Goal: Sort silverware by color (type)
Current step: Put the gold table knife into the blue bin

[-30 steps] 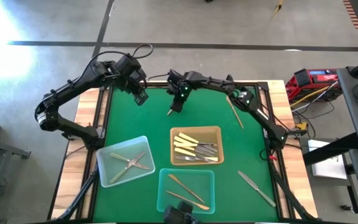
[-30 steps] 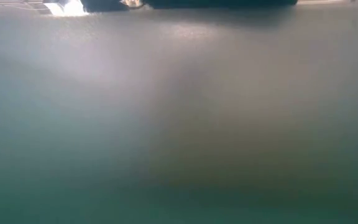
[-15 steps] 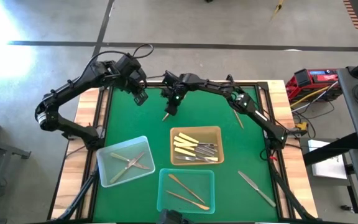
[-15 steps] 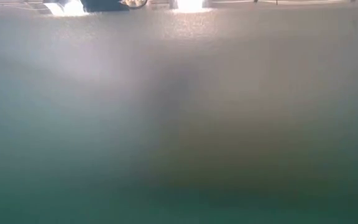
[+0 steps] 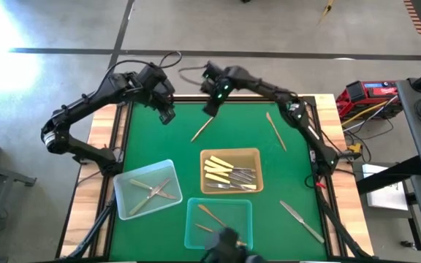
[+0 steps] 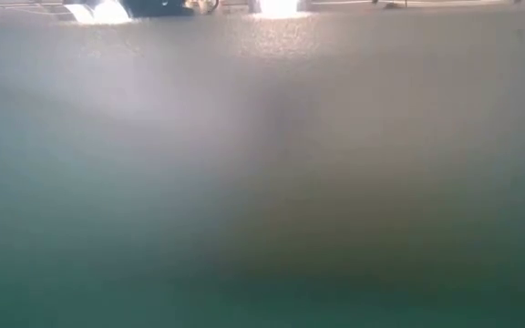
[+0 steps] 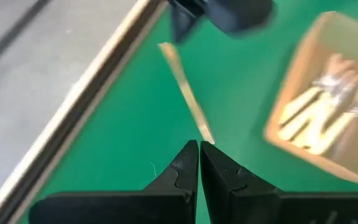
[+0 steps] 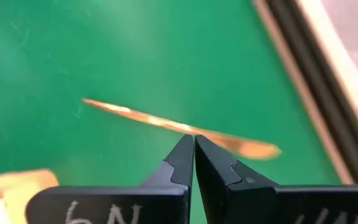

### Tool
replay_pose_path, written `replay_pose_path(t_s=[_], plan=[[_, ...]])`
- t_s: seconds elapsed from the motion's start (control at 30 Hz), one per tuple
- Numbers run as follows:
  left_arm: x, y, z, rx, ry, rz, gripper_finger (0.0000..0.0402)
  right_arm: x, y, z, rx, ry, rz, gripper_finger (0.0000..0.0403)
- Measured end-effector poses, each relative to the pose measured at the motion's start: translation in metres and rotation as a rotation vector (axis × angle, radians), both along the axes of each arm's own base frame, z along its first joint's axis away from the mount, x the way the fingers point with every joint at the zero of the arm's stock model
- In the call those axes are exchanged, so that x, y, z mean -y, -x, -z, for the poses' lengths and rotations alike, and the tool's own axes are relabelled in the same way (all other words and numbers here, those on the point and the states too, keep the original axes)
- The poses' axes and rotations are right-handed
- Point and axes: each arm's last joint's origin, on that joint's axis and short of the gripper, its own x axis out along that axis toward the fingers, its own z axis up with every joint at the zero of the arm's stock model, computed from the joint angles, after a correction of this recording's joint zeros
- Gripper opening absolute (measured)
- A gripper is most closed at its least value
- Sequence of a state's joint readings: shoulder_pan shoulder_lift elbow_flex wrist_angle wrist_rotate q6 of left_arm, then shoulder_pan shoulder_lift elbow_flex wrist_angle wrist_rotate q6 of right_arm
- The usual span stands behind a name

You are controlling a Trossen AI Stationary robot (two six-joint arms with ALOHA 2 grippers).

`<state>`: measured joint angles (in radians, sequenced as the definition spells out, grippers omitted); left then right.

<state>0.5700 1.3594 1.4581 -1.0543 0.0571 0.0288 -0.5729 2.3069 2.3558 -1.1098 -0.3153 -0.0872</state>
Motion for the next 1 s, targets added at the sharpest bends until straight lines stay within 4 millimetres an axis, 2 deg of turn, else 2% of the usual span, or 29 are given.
replay_pose_path(t_s=[0.13, 0.27, 0.53, 0.73, 0.87, 1.0], plan=[[-0.002, -0.010, 0.022, 0.083, 0.066, 0.078, 0.0000, 0.017, 0.037, -0.032, -0.019, -0.013, 0.068, 0.0009], [-0.008, -0.019, 0.054, 0.130, 0.086, 0.038, 0.0000, 0.023, 0.072, -0.064, -0.039, -0.005, 0.104, 0.0009], [-0.019, -0.040, 0.117, 0.123, 0.155, -0.030, 0.0000, -0.004, 0.104, -0.120, 0.014, 0.054, 0.079, 0.0009], [-0.025, -0.065, 0.146, 0.048, 0.211, -0.018, 0.0019, -0.033, 0.126, -0.137, -0.021, 0.035, 0.038, 0.0009], [-0.030, -0.085, 0.150, 0.036, 0.241, 0.012, 0.0052, -0.046, 0.143, -0.143, -0.025, 0.034, 0.041, 0.0009], [-0.036, -0.103, 0.150, -0.048, 0.262, 0.054, 0.0090, -0.056, 0.156, -0.144, -0.036, 0.045, 0.048, 0.0009]])
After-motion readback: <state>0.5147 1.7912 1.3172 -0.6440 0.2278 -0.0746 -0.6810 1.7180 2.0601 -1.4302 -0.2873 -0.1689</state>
